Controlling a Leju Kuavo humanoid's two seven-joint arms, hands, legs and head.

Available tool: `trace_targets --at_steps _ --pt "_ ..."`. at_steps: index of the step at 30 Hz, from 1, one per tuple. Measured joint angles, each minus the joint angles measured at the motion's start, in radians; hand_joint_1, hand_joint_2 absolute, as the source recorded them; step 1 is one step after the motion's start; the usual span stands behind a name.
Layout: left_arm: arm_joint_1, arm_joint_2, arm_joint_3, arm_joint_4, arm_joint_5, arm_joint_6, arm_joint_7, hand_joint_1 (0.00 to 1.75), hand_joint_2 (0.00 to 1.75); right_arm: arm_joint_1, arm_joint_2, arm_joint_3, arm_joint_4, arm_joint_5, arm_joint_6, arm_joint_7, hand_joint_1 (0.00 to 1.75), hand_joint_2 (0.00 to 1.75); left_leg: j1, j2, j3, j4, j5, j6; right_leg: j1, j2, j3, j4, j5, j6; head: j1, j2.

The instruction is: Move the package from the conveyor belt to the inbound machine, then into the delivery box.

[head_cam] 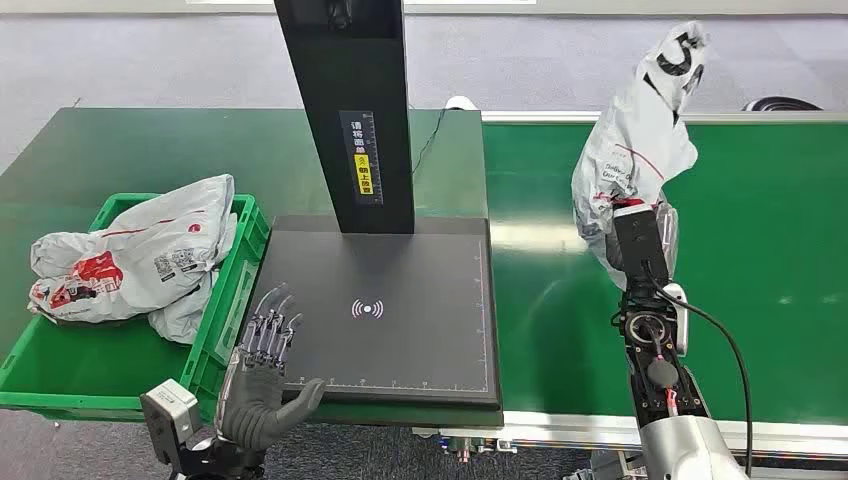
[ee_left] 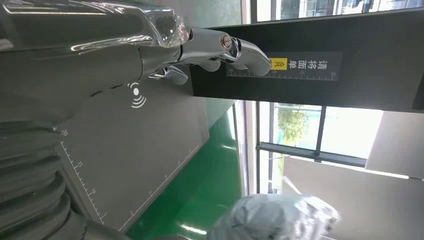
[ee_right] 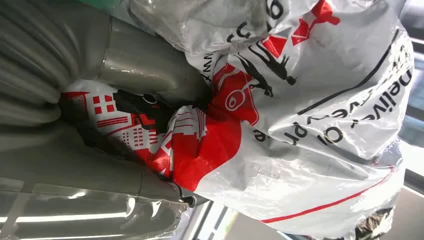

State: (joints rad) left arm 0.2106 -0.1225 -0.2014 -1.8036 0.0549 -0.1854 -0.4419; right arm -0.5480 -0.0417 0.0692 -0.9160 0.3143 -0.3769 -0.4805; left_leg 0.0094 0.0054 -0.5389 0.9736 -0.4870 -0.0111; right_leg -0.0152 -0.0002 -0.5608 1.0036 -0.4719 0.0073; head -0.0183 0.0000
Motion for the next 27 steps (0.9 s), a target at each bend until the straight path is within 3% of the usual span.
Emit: trace_targets --at_steps 7,17,23,27 --pt "-0.004 0.001 0.001 0.000 0.002 -0.002 -0.002 0.00 1.75 0.014 0.048 0.066 -0.091 -0.031 0.132 -0.003 1.75 1.75 0.000 0.001 0.000 0.000 0.000 0.000 0.000 0.000 0.000 0.000 0.000 0.000 0.000 0.000" --pt "-0.002 0.014 0.013 0.000 -0.002 -0.011 -0.020 0.00 1.75 0.118 0.074 0.373 -0.183 -0.185 0.481 0.067 1.75 1.75 0.000 0.000 -0.001 0.000 0.000 0.000 0.000 0.000 -0.001 0.000 -0.001 0.000 0.000 0.000" --pt "0.012 0.018 0.048 -0.024 -0.013 0.009 -0.035 0.00 1.75 0.172 0.069 0.534 -0.204 -0.254 0.636 0.115 1.75 1.75 0.000 0.000 -0.001 0.000 0.000 0.000 0.000 0.000 -0.001 0.000 -0.001 0.000 0.000 0.000" --pt "0.025 0.019 0.066 -0.043 -0.019 0.019 -0.040 0.00 1.75 0.176 0.063 0.603 -0.205 -0.264 0.672 0.122 1.75 1.75 0.000 0.000 -0.001 0.000 0.000 0.000 0.000 0.000 -0.001 0.000 -0.001 0.000 0.000 0.000"
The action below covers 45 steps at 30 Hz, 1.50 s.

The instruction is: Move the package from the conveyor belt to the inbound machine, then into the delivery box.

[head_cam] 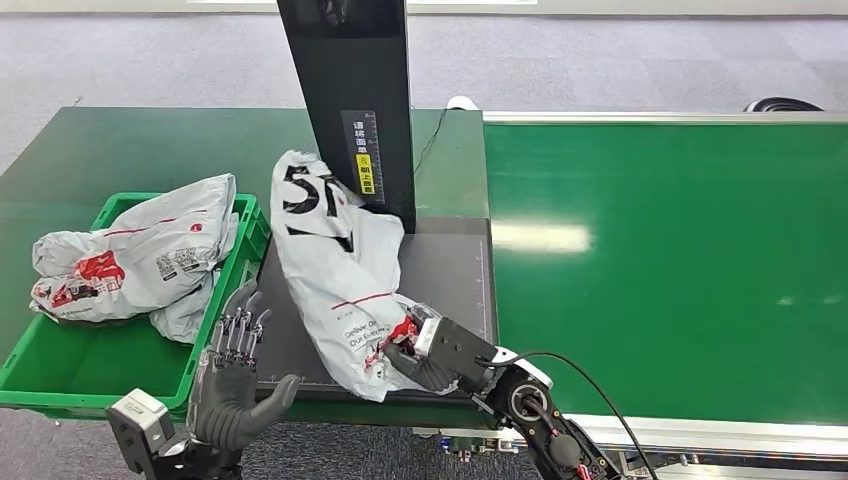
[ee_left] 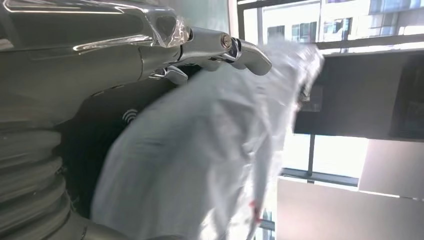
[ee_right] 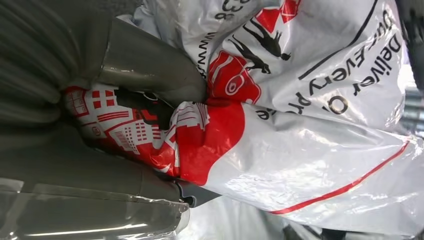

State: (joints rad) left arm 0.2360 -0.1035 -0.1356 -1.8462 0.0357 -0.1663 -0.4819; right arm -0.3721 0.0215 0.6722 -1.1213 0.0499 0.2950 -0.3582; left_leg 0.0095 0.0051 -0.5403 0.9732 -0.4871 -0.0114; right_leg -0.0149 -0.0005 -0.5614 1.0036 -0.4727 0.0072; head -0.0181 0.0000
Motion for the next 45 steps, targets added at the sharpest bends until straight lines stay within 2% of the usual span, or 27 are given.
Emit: trace_targets --at_steps 8,9,12,13,18,23,28,37,45 --pt "0.023 0.001 0.006 -0.021 -0.003 0.016 -0.001 0.00 1.75 -0.019 -0.007 0.052 0.012 0.022 -0.045 0.012 1.75 1.75 0.000 0.000 0.000 0.000 0.000 0.000 0.000 0.000 0.000 0.000 0.000 0.000 0.000 0.000" --pt "0.025 0.001 0.006 -0.023 -0.003 0.018 -0.001 0.00 1.75 -0.021 -0.008 0.055 0.014 0.029 -0.055 0.013 1.66 1.75 0.000 0.000 0.000 0.000 0.000 0.000 0.000 0.000 0.000 0.000 0.000 0.000 0.000 0.000" --pt "0.027 0.001 0.007 -0.029 -0.003 0.023 0.001 0.00 1.75 -0.026 -0.010 0.061 0.017 0.059 -0.088 0.020 0.35 1.75 0.000 0.000 0.000 0.000 0.000 0.000 0.000 0.000 0.000 0.000 0.000 0.000 0.000 0.000" --pt "0.029 0.001 0.007 -0.033 -0.003 0.027 0.003 0.00 1.75 -0.027 -0.010 0.062 0.017 0.082 -0.112 0.026 0.00 1.75 0.000 0.000 0.000 0.000 0.000 0.000 0.000 0.000 0.000 0.000 0.000 0.000 0.000 0.000" --pt "0.053 0.000 0.010 -0.064 -0.005 0.048 0.011 0.00 1.75 -0.037 -0.011 0.060 0.019 0.198 -0.268 0.052 0.00 1.75 0.000 0.000 0.000 0.000 0.000 0.000 0.000 0.000 0.000 0.000 0.000 0.000 0.000 0.000" --pt "0.066 -0.001 0.015 -0.080 -0.006 0.051 0.012 0.00 1.75 -0.041 -0.012 0.044 0.017 0.206 -0.316 0.047 0.00 1.75 0.000 0.000 0.000 0.000 0.000 0.000 0.000 0.000 0.000 0.000 0.000 0.000 0.000 0.000" --pt "0.068 -0.002 0.018 -0.085 -0.006 0.054 0.010 0.00 1.75 -0.034 -0.013 -0.013 -0.016 0.162 -0.378 -0.001 0.00 1.75 0.000 0.000 0.000 0.000 0.000 0.000 0.000 0.000 0.000 0.000 0.000 0.000 0.000 0.000" --pt "0.069 -0.010 0.023 -0.093 -0.006 0.055 0.010 0.00 1.75 -0.019 -0.020 -0.065 -0.068 0.139 -0.403 -0.027 0.00 1.75 0.000 0.000 0.000 0.000 0.000 0.000 0.000 0.000 0.000 0.000 0.000 0.000 0.000 0.000" --pt "0.072 -0.010 0.032 -0.094 -0.010 0.059 0.011 0.00 1.75 0.037 -0.027 -0.119 -0.154 -0.019 -0.396 -0.083 0.00 1.75 0.000 0.000 0.000 0.000 0.000 0.000 0.000 0.000 0.000 0.000 0.000 0.000 0.000 0.000"
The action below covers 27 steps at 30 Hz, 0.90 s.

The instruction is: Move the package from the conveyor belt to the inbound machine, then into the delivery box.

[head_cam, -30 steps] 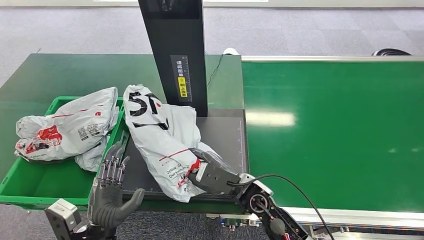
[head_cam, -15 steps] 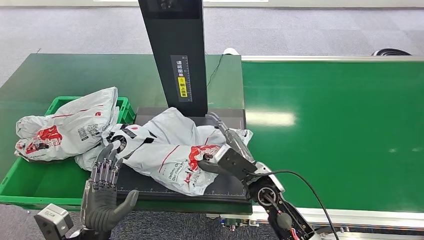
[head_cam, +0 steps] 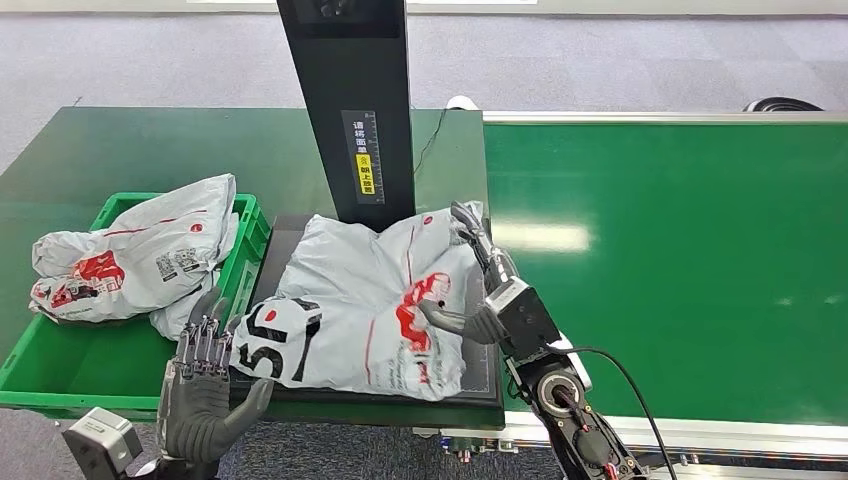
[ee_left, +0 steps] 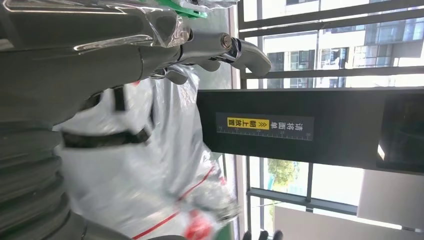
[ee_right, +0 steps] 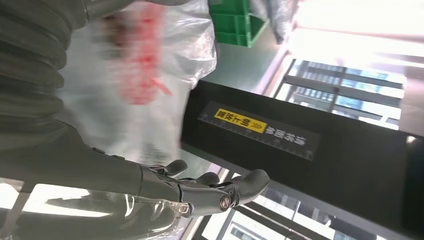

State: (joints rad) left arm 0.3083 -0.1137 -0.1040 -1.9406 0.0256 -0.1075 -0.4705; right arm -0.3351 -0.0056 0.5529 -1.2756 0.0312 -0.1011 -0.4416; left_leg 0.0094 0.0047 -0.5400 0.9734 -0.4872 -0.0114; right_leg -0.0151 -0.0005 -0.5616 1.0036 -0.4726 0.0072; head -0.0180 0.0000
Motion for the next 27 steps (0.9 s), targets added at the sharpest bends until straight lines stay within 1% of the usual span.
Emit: trace_targets --at_steps 5,10,16,19,22,27 --pt "0.011 0.000 0.002 -0.003 -0.008 0.013 -0.001 0.00 1.75 0.069 0.000 -0.036 -0.097 -0.047 0.016 -0.011 0.00 1.75 0.000 0.000 0.000 0.000 0.000 0.000 0.000 0.000 0.000 0.000 0.000 0.000 0.000 0.000" --pt "0.020 0.000 0.003 -0.009 -0.012 0.014 0.001 0.00 1.75 0.116 0.000 -0.074 -0.175 -0.048 0.026 0.006 0.00 1.75 0.000 0.000 0.000 0.000 0.000 0.000 0.000 0.000 0.000 0.000 0.000 0.000 0.000 0.000" --pt "0.020 0.000 -0.003 -0.008 -0.034 0.017 0.013 0.00 1.75 0.156 0.000 -0.122 -0.228 -0.049 0.031 0.008 0.00 1.75 0.000 0.000 0.000 0.000 0.000 0.000 0.000 0.000 0.000 0.000 0.000 0.000 0.000 0.000" --pt "-0.001 0.001 -0.027 0.011 -0.137 0.061 0.051 0.00 1.75 0.161 0.005 -0.136 -0.235 -0.052 0.034 0.008 0.00 1.75 0.000 0.000 0.000 0.000 0.000 0.000 0.000 0.000 0.000 0.000 0.000 0.000 0.000 0.000" --pt "-0.040 0.001 -0.072 0.060 -0.257 0.120 0.084 0.00 1.75 0.161 0.017 -0.145 -0.236 -0.052 0.037 0.007 0.00 1.75 0.000 0.000 0.000 0.000 0.000 0.000 0.000 0.000 0.000 0.000 0.000 0.000 0.000 0.000" --pt "-0.117 -0.004 -0.142 0.156 -0.391 0.194 0.132 0.00 1.75 0.161 0.033 -0.148 -0.236 -0.052 0.039 0.007 0.00 1.75 0.000 0.000 0.001 0.000 0.000 0.000 0.000 0.000 0.000 0.000 0.000 0.000 0.000 0.000"
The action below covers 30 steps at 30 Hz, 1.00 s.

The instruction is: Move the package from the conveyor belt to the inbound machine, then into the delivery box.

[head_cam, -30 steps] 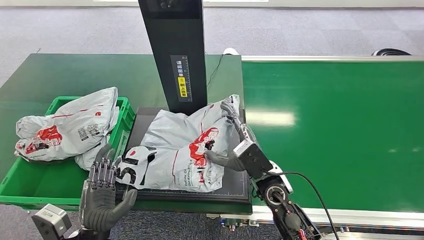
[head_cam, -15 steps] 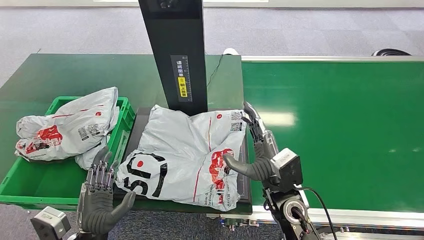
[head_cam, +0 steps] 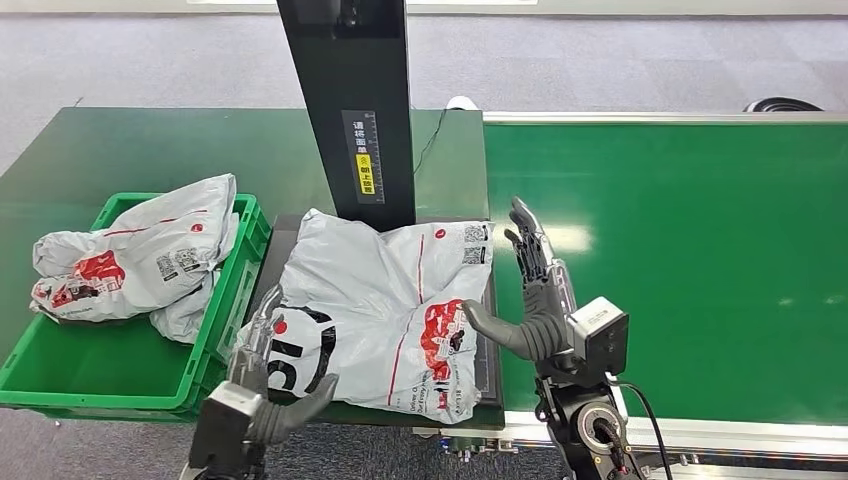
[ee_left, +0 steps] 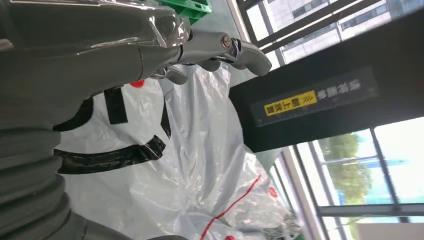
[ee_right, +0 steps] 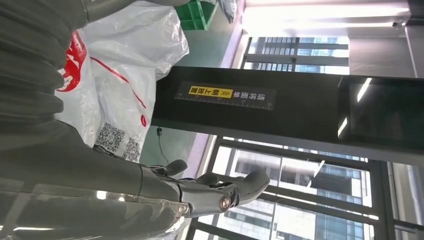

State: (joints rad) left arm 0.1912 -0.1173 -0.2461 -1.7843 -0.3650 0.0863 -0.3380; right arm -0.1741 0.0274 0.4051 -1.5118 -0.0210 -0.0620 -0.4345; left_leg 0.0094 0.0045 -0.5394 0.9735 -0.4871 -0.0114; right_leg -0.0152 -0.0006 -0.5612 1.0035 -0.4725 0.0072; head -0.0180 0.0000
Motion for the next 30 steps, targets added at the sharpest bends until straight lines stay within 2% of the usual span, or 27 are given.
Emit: trace_targets --at_steps 6,17,24,30 --pt "-0.084 -0.012 -0.061 0.111 -0.060 0.028 0.021 0.00 1.75 -0.001 0.014 -0.004 0.000 -0.001 0.000 -0.001 0.00 1.75 0.000 0.000 0.000 0.000 0.000 0.000 0.000 0.000 0.000 0.000 0.000 0.000 0.000 0.000" --pt "-0.331 -0.057 -0.217 0.461 -0.088 0.027 0.056 0.00 1.75 -0.030 0.026 -0.011 0.013 -0.067 -0.013 -0.021 0.00 1.75 0.000 0.000 0.000 0.001 0.000 0.000 0.000 0.000 0.000 0.000 0.001 0.000 0.000 0.000" --pt "-0.415 -0.093 -0.335 0.684 -0.109 -0.029 0.063 0.00 1.75 -0.043 0.037 -0.011 0.029 -0.078 -0.024 -0.022 0.00 1.75 0.000 0.000 -0.001 0.001 0.000 0.000 0.000 0.000 -0.001 0.000 0.001 0.000 0.000 0.000" --pt "-0.469 -0.107 -0.408 0.820 -0.117 -0.061 0.062 0.00 1.75 -0.050 0.048 -0.012 0.032 -0.079 -0.039 -0.012 0.00 1.75 0.000 0.000 0.000 0.000 0.000 0.000 0.000 -0.001 0.001 0.000 0.001 0.000 0.000 0.000"
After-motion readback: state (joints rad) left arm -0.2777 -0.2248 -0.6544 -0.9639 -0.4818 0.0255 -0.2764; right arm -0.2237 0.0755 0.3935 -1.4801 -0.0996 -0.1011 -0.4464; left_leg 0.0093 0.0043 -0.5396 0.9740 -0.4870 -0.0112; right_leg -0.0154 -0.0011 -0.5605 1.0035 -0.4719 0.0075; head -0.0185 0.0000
